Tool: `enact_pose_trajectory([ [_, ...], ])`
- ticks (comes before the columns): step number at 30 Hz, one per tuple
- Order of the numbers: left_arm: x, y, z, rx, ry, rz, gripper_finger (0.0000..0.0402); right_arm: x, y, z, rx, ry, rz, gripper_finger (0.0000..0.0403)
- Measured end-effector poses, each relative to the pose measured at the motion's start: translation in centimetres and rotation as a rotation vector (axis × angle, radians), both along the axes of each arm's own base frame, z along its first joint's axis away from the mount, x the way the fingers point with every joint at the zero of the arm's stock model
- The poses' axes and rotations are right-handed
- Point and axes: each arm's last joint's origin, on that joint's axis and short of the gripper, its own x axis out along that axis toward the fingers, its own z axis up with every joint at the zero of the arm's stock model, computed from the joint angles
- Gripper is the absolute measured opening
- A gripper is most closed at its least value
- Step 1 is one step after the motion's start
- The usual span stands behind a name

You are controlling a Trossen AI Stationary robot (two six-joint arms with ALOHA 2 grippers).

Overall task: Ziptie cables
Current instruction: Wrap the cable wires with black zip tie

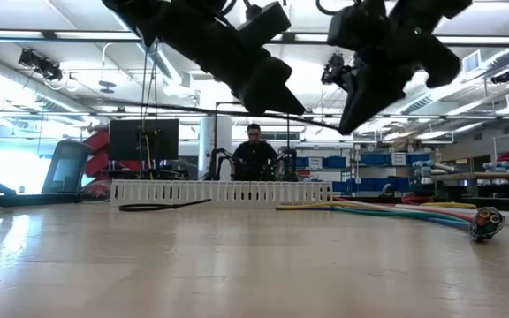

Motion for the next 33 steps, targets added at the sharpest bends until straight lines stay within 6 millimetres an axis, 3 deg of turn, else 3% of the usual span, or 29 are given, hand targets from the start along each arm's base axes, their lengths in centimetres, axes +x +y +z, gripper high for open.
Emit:
enact_pose_trajectory([
  [6, 0.3, -0.1, -0.4, -0.022, -0.006, -0.005, 0.0133, 0.7, -1.2, 2.1, 0.017, -0.029, -0.016, 0.0000],
  [11, 2.0, -0.3, -1.0, -0.053, 0.027, -0.027, 0.0133, 0.9, -1.9, 3.0, 0.005, 0.006, -0.024, 0.0000],
  [20, 4.7, -0.5, -0.5, -0.026, 0.171, 0.010, 0.0133, 1.0, -2.1, 1.4, 0.003, 0.175, -0.032, 0.0000],
  [33, 5.2, -0.4, -0.5, -0.116, 0.146, 0.011, 0.0118, 1.0, -2.1, 1.4, -0.013, 0.174, -0.031, 0.0000],
])
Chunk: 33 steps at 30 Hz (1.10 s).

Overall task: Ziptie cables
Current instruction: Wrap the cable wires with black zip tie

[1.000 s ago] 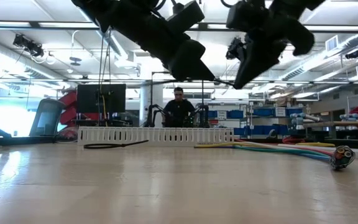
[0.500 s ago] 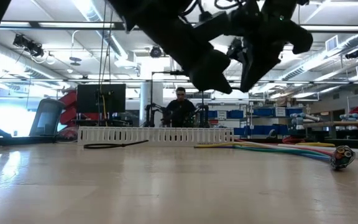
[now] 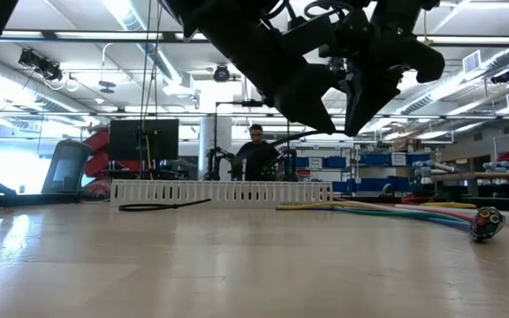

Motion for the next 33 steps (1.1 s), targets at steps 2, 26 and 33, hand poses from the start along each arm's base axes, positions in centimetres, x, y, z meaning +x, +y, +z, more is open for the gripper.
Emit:
enact_pose_trajectory([
  [2, 0.0, 0.0, 0.0, -0.019, -0.015, 0.013, 0.0111, 0.0, -0.1, 0.1, -0.016, -0.005, -0.009, 0.0000],
  [26, 0.2, 0.5, 0.5, -0.131, -0.129, 0.141, 0.0099, -0.4, -0.4, 0.7, -0.130, -0.027, -0.116, 0.0000],
  [33, -0.9, 0.9, 1.9, -0.107, -0.112, 0.181, 0.0099, -0.7, -0.1, 1.1, -0.121, -0.035, -0.119, 0.0000],
])
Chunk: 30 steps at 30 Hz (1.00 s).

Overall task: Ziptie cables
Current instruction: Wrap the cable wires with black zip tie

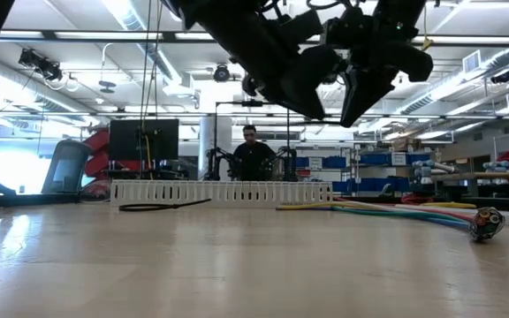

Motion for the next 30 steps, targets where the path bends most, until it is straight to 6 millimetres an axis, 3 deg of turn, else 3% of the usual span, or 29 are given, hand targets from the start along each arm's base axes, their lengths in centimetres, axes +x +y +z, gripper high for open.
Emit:
enact_pose_trajectory([
  [6, -1.9, 0.2, 1.0, -0.025, -0.036, 0.048, 0.0099, -0.1, 0.5, -0.2, -0.001, 0.005, 0.016, 0.0000],
  [14, -1.9, -0.3, -0.8, -0.120, -0.202, -0.096, 0.0099, 0.4, 0.8, 0.2, 0.004, -0.055, 0.053, 0.0000],
  [30, -2.4, -0.6, -2.0, -0.011, -0.119, -0.117, 0.0099, 0.9, 1.4, 0.5, 0.019, -0.112, 0.115, 0.0000],
])
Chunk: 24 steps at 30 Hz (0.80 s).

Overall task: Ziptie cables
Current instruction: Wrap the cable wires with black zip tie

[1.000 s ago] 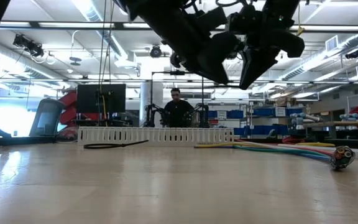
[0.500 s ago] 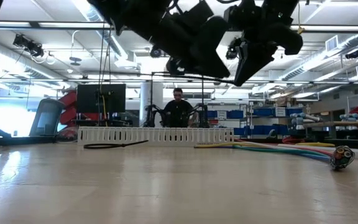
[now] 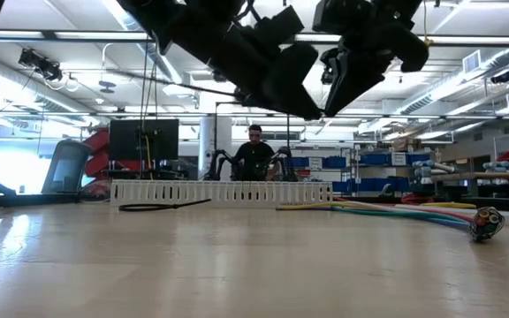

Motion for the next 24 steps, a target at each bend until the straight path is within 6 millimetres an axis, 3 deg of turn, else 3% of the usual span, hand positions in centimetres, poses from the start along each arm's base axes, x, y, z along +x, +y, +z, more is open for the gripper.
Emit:
enact_pose_trajectory([
  [13, -0.18, 0.07, -0.31, 0.010, 0.033, 0.021, 0.0092, 0.10, 0.07, 0.06, 0.017, -0.013, 0.013, 0.0000],
  [17, -0.18, 0.08, -0.31, 0.007, 0.032, 0.024, 0.0066, 0.14, 0.08, 0.09, 0.022, -0.017, 0.018, 0.0000],
  [21, -0.19, 0.06, -0.33, 0.005, 0.033, 0.023, 0.0015, 0.14, 0.09, 0.08, 0.023, -0.016, 0.020, 0.0000],
  [24, -0.18, 0.04, -0.33, 0.001, 0.033, 0.017, 0.0007, 0.09, 0.08, 0.05, 0.022, -0.010, 0.020, 0.0000],
])
